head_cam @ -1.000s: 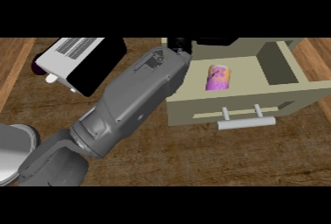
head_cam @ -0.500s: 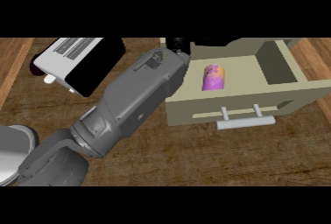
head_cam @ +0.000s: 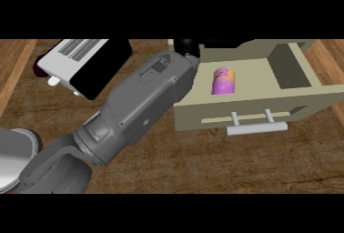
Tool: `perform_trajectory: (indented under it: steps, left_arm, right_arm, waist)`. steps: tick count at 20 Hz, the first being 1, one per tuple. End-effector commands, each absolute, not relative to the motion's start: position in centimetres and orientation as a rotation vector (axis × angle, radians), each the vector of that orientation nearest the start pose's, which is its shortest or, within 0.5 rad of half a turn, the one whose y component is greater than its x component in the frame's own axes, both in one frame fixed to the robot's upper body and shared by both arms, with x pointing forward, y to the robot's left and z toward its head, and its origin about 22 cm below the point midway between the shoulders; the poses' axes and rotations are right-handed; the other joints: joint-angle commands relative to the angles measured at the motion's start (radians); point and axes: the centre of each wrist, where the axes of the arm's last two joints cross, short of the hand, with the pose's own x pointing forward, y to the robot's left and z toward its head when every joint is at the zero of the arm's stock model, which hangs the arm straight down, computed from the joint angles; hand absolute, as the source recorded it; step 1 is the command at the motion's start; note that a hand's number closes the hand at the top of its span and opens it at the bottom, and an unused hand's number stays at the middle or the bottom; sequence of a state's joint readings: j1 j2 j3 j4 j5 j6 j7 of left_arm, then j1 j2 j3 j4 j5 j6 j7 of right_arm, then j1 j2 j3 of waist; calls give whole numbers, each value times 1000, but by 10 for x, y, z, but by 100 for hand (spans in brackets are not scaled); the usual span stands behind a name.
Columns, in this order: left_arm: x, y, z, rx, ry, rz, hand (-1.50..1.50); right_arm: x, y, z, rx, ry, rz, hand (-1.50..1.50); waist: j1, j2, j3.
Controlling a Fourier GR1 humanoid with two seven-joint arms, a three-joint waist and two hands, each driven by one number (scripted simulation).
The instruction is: Pick up the can, place it into the drawer and close the drawer
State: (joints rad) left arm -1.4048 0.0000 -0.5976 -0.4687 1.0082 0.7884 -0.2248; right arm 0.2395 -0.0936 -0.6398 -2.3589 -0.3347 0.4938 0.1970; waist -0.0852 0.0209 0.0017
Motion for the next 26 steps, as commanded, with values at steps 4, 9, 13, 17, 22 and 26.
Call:
perform_trajectory:
  steps: [4, 9, 13, 17, 22, 26]
  left_arm:
    - [414, -23, 182, -40, -1757, 118, -150]
    - [413, -25, 185, -35, -1749, 138, -150]
    - [413, -29, 195, -51, -1742, 151, -150]
    - [408, -27, 180, -52, -1714, 124, -150]
    - [410, -28, 193, -36, -1698, 154, -150]
    - [423, -1, 192, -8, -1708, 152, -150]
  right_arm:
    - [115, -319, 174, -412, -2046, 366, -150]
    - [139, -310, 180, -508, -2016, 507, -150]
    - [162, -280, 180, -561, -2027, 595, -150]
    - [202, -270, 177, -659, -1975, 697, -150]
    - [225, -236, 143, -706, -1986, 747, -150]
    - [269, -223, 148, -800, -1917, 875, -150]
  waist:
    - [34, -2, -1]
    - [51, -5, -1]
    - [70, -6, -1]
    - [92, -10, -2]
    - [97, -18, -1]
    - [115, -15, -2]
